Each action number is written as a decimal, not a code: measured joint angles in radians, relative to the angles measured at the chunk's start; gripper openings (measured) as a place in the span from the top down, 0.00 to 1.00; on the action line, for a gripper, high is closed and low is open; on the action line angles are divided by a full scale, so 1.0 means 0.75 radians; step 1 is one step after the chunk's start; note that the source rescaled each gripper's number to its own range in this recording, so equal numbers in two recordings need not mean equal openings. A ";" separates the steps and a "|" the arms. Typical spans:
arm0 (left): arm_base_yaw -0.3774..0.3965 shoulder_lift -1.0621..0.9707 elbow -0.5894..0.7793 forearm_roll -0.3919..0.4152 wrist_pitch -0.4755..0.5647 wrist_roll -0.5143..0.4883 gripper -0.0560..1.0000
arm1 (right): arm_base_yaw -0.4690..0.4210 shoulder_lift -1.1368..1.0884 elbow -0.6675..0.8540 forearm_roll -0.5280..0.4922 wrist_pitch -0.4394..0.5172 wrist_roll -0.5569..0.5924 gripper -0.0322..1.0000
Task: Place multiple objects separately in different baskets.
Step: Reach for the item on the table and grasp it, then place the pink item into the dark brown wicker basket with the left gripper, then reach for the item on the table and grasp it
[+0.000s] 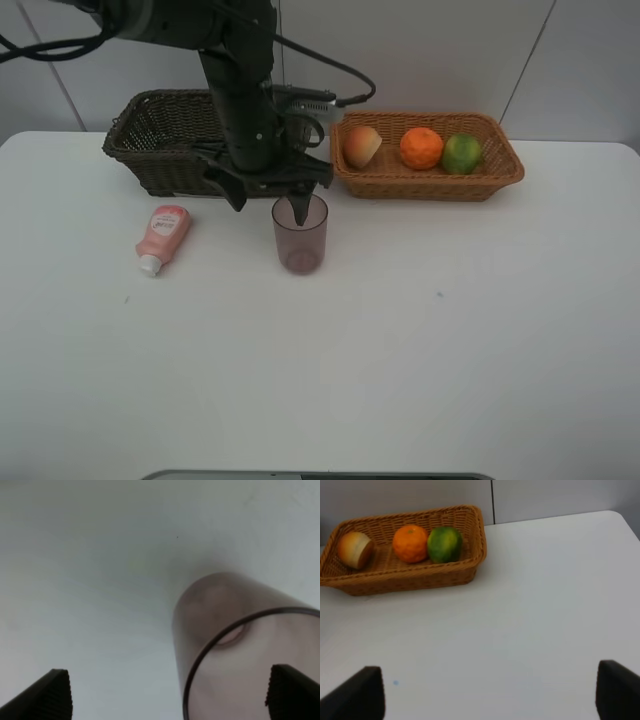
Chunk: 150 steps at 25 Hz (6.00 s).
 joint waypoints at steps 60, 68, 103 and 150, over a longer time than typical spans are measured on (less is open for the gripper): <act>0.000 0.108 -0.003 -0.008 -0.107 -0.004 0.95 | 0.000 0.000 0.000 0.000 0.000 0.000 0.16; 0.000 -0.051 0.000 0.052 -0.084 -0.005 0.95 | 0.000 0.000 0.000 0.000 0.000 0.000 0.16; 0.571 -0.169 0.000 0.263 -0.436 -0.005 0.95 | 0.000 0.000 0.000 -0.001 0.000 0.000 0.16; 0.571 -0.045 0.004 0.227 -0.624 0.007 0.01 | 0.000 0.000 0.000 -0.001 0.000 0.000 0.16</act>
